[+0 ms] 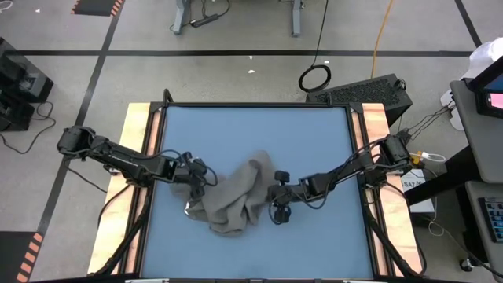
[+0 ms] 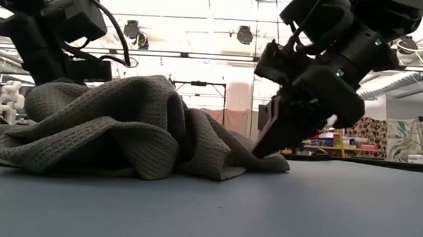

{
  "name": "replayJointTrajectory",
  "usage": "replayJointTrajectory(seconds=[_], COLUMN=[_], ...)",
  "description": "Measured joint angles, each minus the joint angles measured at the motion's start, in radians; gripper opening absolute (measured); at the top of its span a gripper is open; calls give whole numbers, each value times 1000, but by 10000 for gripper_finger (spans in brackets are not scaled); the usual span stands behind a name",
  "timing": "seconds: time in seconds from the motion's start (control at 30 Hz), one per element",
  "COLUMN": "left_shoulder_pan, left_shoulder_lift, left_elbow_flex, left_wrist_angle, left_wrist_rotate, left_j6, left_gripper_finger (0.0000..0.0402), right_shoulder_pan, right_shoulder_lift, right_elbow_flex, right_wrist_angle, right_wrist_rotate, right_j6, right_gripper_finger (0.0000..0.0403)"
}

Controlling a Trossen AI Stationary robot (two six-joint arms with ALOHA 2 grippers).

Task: Roll towel
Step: Roll the gray towel

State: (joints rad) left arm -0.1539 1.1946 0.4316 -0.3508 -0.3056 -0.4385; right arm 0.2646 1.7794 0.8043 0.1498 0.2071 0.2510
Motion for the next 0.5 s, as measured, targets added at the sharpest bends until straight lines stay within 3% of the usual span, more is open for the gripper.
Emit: replayJointTrajectory(seconds=[0.2, 0.5], left_shoulder_pan=[0, -47], left_shoulder_lift=[-6, -129], left_elbow_flex=[0, 0], left_wrist_angle=[-14, -125], left_wrist_rotate=[32, 95], left_j6=[-68, -208], left_gripper_finger=[3, 12], right_shoulder_pan=[-10, -16], right_shoulder_lift=[-2, -30], right_elbow_flex=[2, 6], right_wrist_angle=[-169, -349], right_wrist_rotate=[154, 183], right_j6=[100, 112], right_gripper_finger=[111, 165])
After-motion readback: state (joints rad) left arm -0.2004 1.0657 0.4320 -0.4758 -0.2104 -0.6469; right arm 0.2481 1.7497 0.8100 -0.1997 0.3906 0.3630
